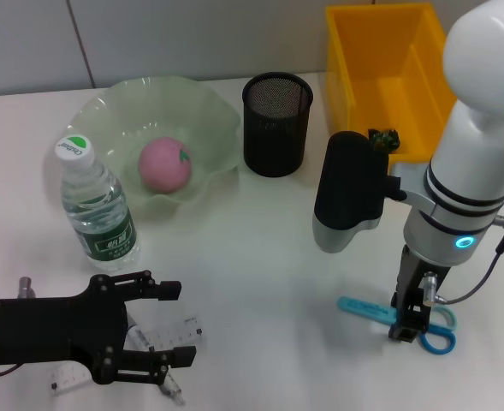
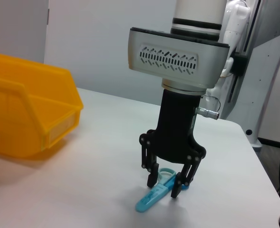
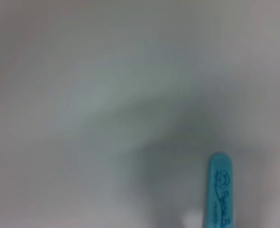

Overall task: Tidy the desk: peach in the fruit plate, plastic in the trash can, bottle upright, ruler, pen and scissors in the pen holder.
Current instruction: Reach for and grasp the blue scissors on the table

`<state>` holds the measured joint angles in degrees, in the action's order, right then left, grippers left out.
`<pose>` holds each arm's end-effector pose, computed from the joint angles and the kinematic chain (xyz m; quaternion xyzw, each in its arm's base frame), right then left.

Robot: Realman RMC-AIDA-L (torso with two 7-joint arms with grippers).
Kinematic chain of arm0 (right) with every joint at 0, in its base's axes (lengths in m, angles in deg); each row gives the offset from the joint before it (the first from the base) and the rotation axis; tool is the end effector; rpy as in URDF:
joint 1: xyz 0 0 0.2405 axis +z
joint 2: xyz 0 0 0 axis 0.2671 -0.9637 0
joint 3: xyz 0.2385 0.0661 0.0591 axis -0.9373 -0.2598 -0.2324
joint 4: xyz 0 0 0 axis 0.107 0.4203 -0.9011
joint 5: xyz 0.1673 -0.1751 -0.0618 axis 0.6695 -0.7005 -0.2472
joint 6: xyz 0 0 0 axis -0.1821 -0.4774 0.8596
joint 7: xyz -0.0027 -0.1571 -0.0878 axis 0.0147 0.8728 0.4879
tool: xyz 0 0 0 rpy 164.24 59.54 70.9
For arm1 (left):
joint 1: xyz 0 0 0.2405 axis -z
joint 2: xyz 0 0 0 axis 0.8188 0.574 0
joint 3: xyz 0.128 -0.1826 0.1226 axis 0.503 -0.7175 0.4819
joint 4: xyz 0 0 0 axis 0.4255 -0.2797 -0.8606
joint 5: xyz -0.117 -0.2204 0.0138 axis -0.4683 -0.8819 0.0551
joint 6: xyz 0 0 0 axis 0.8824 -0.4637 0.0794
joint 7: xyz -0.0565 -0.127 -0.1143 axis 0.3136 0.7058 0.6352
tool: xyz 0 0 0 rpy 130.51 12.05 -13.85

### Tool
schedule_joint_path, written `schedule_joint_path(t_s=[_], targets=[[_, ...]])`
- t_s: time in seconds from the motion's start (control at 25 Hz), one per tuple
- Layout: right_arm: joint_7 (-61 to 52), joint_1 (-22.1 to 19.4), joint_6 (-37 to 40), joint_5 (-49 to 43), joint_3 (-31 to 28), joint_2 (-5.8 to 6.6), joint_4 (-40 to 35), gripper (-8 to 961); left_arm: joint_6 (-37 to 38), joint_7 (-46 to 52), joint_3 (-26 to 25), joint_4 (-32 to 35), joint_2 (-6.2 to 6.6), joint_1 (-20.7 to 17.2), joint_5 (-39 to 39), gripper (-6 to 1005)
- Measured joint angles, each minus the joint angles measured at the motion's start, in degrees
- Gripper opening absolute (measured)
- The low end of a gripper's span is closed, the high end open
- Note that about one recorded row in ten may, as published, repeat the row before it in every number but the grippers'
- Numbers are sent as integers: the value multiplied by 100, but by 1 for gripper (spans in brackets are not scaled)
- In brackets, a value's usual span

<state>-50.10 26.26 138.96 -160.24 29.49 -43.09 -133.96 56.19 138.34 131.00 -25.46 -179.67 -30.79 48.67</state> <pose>0.1922 0.3591 -0.0882 -0.9110 0.1636 -0.3750 0.0509 -0.2743 0.3100 -0.0489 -0.9678 -0.1202 -0.2204 0.0181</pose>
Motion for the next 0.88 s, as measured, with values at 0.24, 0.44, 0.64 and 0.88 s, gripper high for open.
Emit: schedule_joint_path(t_s=[0.24,0.44,0.64,0.88], targets=[[-6,-10,-1,0,1,-5,0,416,-13,-3,-6,-1,0,-8,11,862],[-8,-9,-7,0,1,-5,-1,411,-16,-5,-6,-1,0,-10,20,862],[-10,-9,-10,-9,0,-5,-5,405,-16,-7,-6,-1,0,-10,15,862],[-12,-9,-20,-34,0,-5,-1,355,-16,-7,-7,-1,0,-10,7,862]])
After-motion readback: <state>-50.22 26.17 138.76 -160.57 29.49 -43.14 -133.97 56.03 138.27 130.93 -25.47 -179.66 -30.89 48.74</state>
